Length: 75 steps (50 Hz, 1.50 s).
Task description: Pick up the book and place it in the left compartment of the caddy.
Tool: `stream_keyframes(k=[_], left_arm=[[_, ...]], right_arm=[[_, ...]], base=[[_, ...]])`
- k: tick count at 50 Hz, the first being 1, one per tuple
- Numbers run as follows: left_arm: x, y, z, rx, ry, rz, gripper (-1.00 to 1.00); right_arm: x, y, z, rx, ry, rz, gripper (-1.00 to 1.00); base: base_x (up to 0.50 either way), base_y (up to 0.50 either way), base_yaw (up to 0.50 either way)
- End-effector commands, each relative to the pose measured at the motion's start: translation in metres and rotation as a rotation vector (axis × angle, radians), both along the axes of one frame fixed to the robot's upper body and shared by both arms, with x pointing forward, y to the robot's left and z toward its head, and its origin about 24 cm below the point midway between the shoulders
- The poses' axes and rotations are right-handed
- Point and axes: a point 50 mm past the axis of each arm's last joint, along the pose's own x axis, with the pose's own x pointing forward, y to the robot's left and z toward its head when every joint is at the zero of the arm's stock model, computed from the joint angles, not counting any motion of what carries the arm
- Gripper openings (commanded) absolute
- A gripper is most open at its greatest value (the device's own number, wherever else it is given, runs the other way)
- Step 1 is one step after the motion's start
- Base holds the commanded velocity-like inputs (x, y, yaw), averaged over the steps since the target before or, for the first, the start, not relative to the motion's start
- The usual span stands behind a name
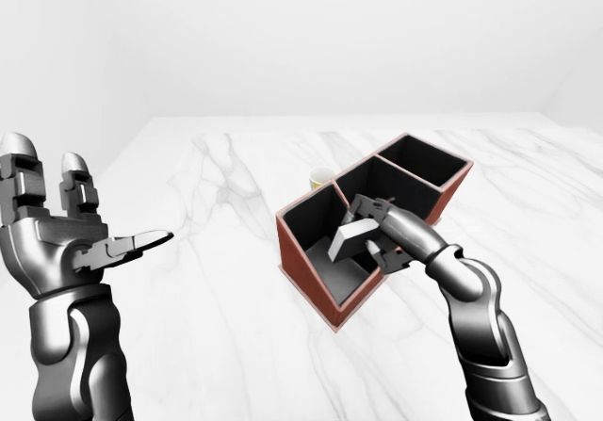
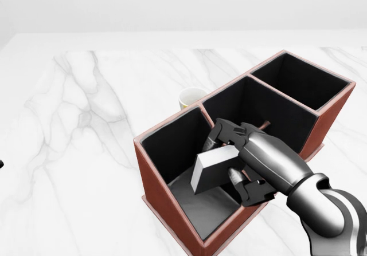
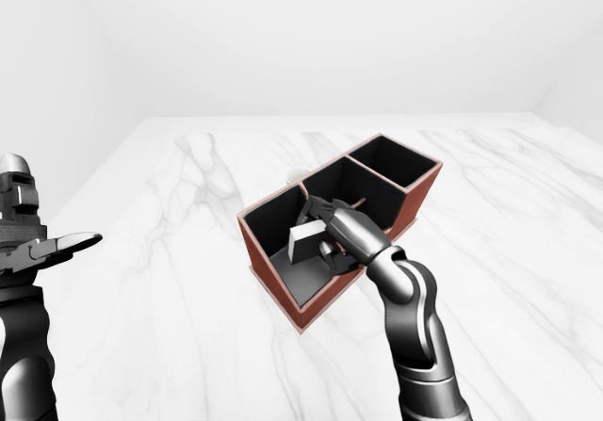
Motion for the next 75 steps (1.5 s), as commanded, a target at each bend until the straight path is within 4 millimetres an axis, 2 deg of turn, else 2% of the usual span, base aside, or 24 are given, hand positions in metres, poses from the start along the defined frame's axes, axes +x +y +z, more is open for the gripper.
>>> stream_keyframes(k=[1, 20, 29, 37, 54, 71, 72, 73, 74, 75], left_arm=[[-0.001, 0.000, 0.000, 0.000, -0.002, -0.001, 1.00], [-0.002, 0.000, 0.002, 0.000, -0.010, 0.002, 1.00], [-0.002, 0.000, 0.003, 0.000, -0.013, 0.002, 1.00], [-0.001, 0.000, 0.002, 0.000, -0.008, 0.000, 1.00], [0.000, 0.001, 0.000, -0.002, -0.002, 0.000, 1.00], [0.000, 0.001, 0.001, -0.003, -0.004, 0.000, 1.00], [0.000, 0.001, 0.000, -0.003, -0.002, 0.000, 1.00], [0.000, 0.001, 0.000, -0.001, -0.002, -0.002, 1.00], [-0.001, 0.001, 0.001, -0.002, -0.006, -0.001, 1.00], [-0.001, 0.001, 0.002, -0.002, -0.008, 0.000, 1.00]], right_arm=[[0.004, 0.004, 0.001, -0.024, -0.009, -0.010, -1.00], [0.008, 0.003, -0.016, -0.010, 0.069, -0.023, -1.00], [0.011, -0.002, -0.031, -0.042, 0.131, -0.053, -1.00], [0.011, 0.000, -0.029, -0.053, 0.120, -0.055, -1.00], [0.014, 0.001, -0.040, -0.024, 0.173, -0.053, -1.00], [0.014, 0.003, -0.034, -0.051, 0.144, -0.051, -1.00], [0.014, 0.002, -0.035, -0.051, 0.147, -0.051, -0.61], [0.013, 0.004, -0.035, -0.050, 0.145, -0.048, 0.44], [0.013, 0.004, -0.034, -0.050, 0.143, -0.048, 1.00], [0.013, 0.004, -0.034, -0.052, 0.142, -0.048, 1.00]], base=[[0.00, 0.00, 0.00], [0.00, 0.00, 0.00], [0.00, 0.00, 0.00], [0.00, 0.00, 0.00], [0.00, 0.00, 0.00], [0.00, 0.00, 0.00], [0.00, 0.00, 0.00], [0.00, 0.00, 0.00], [0.00, 0.00, 0.00], [0.00, 0.00, 0.00]])
